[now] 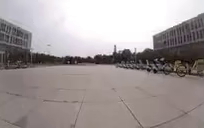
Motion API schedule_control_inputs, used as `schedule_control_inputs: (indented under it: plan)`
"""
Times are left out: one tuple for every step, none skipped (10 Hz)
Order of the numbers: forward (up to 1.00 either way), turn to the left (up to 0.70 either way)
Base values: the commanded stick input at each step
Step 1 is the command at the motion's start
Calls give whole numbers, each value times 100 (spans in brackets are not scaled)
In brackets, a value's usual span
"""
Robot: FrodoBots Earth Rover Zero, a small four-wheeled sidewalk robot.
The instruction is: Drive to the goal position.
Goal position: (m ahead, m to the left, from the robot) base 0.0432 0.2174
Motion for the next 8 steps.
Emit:
schedule_control_inputs:
  plan:
    - [85, 0]
    - [85, 0]
    - [85, 0]
    - [85, 0]
    - [85, 0]
    - [85, 0]
    - [85, 0]
    - [85, -1]
